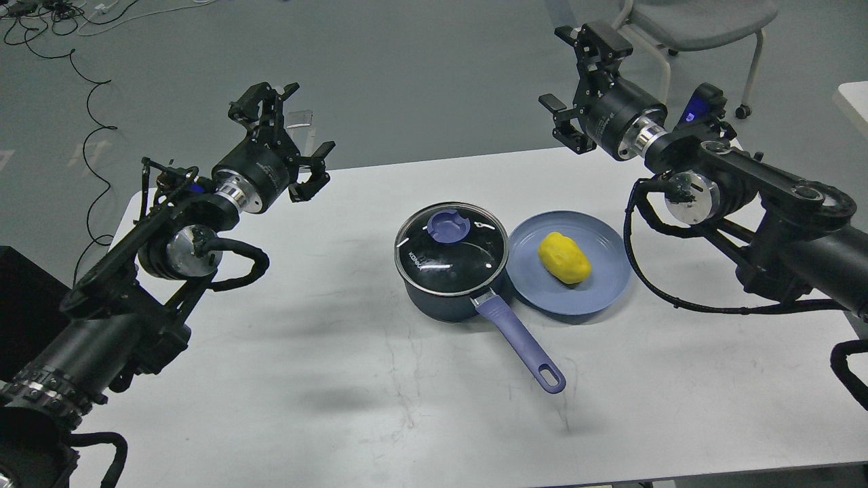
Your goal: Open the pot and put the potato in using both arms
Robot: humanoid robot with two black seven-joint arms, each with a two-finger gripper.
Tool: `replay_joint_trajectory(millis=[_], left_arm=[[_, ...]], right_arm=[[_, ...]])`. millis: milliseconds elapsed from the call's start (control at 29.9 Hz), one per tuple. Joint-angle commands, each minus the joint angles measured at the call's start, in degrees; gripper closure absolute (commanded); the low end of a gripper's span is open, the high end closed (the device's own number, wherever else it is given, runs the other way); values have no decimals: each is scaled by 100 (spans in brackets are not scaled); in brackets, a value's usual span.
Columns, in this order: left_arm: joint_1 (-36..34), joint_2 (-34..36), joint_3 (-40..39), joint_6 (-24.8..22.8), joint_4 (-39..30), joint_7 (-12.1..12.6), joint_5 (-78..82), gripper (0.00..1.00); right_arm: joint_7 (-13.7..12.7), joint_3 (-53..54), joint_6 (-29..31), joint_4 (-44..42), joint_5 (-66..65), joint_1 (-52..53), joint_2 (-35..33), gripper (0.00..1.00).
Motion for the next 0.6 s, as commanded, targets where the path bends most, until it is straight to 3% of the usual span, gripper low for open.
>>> replay_joint_trajectory(millis=[0, 568], left_arm=[[16, 7, 9, -86, -36, 7, 2, 2], [192, 113, -9, -148, -255, -1, 28, 2]], right_arm=[[-5, 0, 194, 69, 0, -19, -67, 0], [13, 0, 379, 1053, -35, -423, -700, 0]])
